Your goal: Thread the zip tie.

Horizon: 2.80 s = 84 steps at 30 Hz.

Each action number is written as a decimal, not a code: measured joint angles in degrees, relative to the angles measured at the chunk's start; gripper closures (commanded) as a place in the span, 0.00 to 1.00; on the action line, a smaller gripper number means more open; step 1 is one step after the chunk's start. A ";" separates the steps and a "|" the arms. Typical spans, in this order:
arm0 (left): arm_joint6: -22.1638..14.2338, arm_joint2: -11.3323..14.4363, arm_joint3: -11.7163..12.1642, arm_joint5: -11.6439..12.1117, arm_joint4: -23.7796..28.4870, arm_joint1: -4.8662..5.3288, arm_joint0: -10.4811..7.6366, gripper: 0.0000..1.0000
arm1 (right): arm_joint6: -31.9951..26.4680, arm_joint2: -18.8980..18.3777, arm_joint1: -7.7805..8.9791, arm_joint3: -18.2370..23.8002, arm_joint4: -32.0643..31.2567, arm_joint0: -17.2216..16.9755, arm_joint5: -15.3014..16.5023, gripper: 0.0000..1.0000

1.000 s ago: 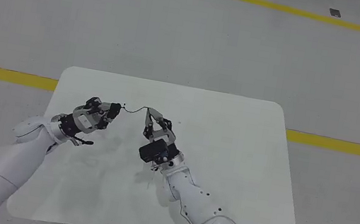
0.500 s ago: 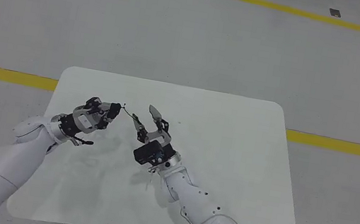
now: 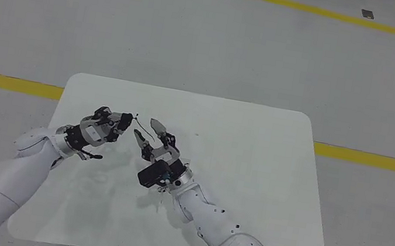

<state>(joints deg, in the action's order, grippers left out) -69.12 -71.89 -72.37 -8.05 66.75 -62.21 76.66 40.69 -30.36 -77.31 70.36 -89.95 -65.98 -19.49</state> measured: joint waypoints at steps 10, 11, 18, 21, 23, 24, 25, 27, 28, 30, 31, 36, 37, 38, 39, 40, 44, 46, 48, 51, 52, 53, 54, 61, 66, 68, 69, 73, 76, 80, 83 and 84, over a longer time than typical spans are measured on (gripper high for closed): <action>0.00 0.00 0.00 0.00 0.00 0.00 0.00 1.00 | 0.40 0.91 0.02 0.09 0.00 0.58 0.01 0.83; 0.00 0.00 0.00 0.00 0.00 0.00 0.00 1.00 | 0.32 0.97 -0.01 0.05 0.00 0.63 0.01 0.86; 0.00 0.00 0.00 0.00 0.00 0.00 0.00 1.00 | 0.11 0.97 -0.16 -0.14 0.00 0.64 0.01 1.00; 0.00 0.00 0.00 0.00 0.00 0.00 0.00 1.00 | 0.21 0.78 -0.19 -0.20 0.00 0.56 0.01 1.00; 0.00 0.00 0.00 0.00 0.00 0.00 0.00 1.00 | 0.32 0.62 -0.20 -0.26 0.00 0.47 0.01 1.00; 0.00 0.00 0.00 0.00 0.00 0.00 0.00 1.00 | 0.34 0.53 -0.20 -0.32 0.00 0.44 0.01 1.00; 0.00 0.00 0.00 0.00 0.00 0.00 0.00 1.00 | 0.35 0.38 -0.20 -0.38 0.00 0.37 0.01 1.00; 0.00 0.00 0.00 0.00 0.00 0.00 0.00 1.00 | 0.32 -0.04 -0.19 -0.41 0.00 0.14 0.01 1.00; 0.00 0.00 0.00 0.00 0.00 0.00 0.00 1.00 | 0.25 -0.43 -0.20 -0.39 0.00 -0.10 0.01 1.00; 0.00 0.00 0.00 0.00 0.00 0.00 0.00 1.00 | 0.12 -1.14 -0.23 -0.35 0.00 -0.50 0.01 1.00; 0.00 0.00 0.00 0.00 0.00 0.00 0.00 1.00 | 0.06 -1.62 -0.24 -0.30 0.00 -0.77 0.01 1.00; 0.00 0.00 0.00 0.00 0.00 0.00 0.00 1.00 | -0.05 -3.44 -0.30 0.03 0.00 -1.78 0.01 1.00; 0.00 0.00 0.00 0.00 0.00 0.00 0.00 1.00 | -0.08 -3.77 -0.31 0.09 0.00 -1.96 0.01 1.00; 0.00 0.00 0.00 0.00 0.00 0.00 0.00 1.00 | -0.10 -3.98 -0.32 0.13 0.00 -2.08 0.01 1.00; 0.00 0.00 0.00 0.00 0.00 0.00 0.00 1.00 | -0.12 -4.17 -0.32 0.16 0.00 -2.19 0.01 1.00; 0.00 0.00 0.00 0.00 0.00 0.00 0.00 1.00 | -0.13 -4.41 -0.32 0.18 0.00 -2.31 0.01 1.00; 0.00 0.00 0.00 0.00 0.00 0.00 0.00 1.00 | -0.03 -5.14 -0.30 0.31 0.00 -2.72 0.01 1.00; 0.00 0.00 0.00 0.00 0.00 0.00 0.00 1.00 | 0.00 -5.43 -0.28 0.36 0.00 -2.91 0.01 1.00; 0.00 0.00 0.00 0.00 0.00 0.00 0.00 1.00 | 0.00 -5.74 -0.27 0.42 0.00 -3.16 0.01 1.00; 0.00 0.00 0.00 0.00 0.00 0.00 0.00 1.00 | -0.03 -6.74 -0.23 0.38 0.00 -3.70 0.01 1.00; 0.00 0.00 0.00 0.00 0.00 0.00 0.00 1.00 | 0.01 -7.33 -0.18 0.31 0.00 -3.92 0.01 1.00; 0.00 0.00 0.00 0.00 0.00 0.00 0.00 1.00 | 0.06 -7.85 -0.12 0.23 0.00 -4.09 0.01 1.00; 0.00 0.00 0.00 0.00 0.00 0.00 0.00 1.00 | 0.14 -8.49 -0.03 0.14 0.00 -4.27 0.01 1.00; 0.00 0.00 0.00 0.00 0.00 0.00 0.00 1.00 | 0.91 -15.23 1.33 1.10 0.00 -6.91 0.01 1.00; 0.00 0.00 0.00 0.00 0.00 0.00 0.00 1.00 | 1.03 -19.99 2.64 3.29 0.00 -9.58 0.01 1.00; 0.00 0.00 0.00 0.00 0.00 0.00 0.00 1.00 | 0.66 -21.42 3.15 4.98 0.00 -10.97 0.80 0.41; 0.00 0.00 0.00 0.00 0.00 0.00 0.00 1.00 | 0.69 -21.80 3.38 5.79 0.00 -11.45 2.26 0.00; 0.00 0.00 0.00 0.00 0.00 0.00 0.00 1.00 | 0.95 -22.15 3.64 6.67 0.04 -11.87 5.42 0.00; 0.00 0.00 0.00 0.00 0.00 0.00 0.00 1.00 | 0.94 -22.13 3.63 6.62 0.04 -11.85 5.06 0.00; 0.00 0.00 0.00 0.00 0.00 0.00 0.00 1.00 | 0.94 -22.13 3.63 6.62 0.04 -11.85 5.09 0.00; 0.00 0.00 0.00 0.00 0.00 0.00 0.00 1.00 | 0.41 -22.68 3.66 7.39 0.74 -12.04 5.69 0.00; 0.00 0.00 0.00 0.00 0.00 0.00 0.00 1.00 | 0.27 -23.22 3.71 8.02 1.67 -12.27 6.54 0.00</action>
<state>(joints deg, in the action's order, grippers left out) -69.12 -71.89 -72.37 -8.05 66.75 -62.21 76.66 40.96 -53.58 -73.60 78.38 -88.29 -78.25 -12.95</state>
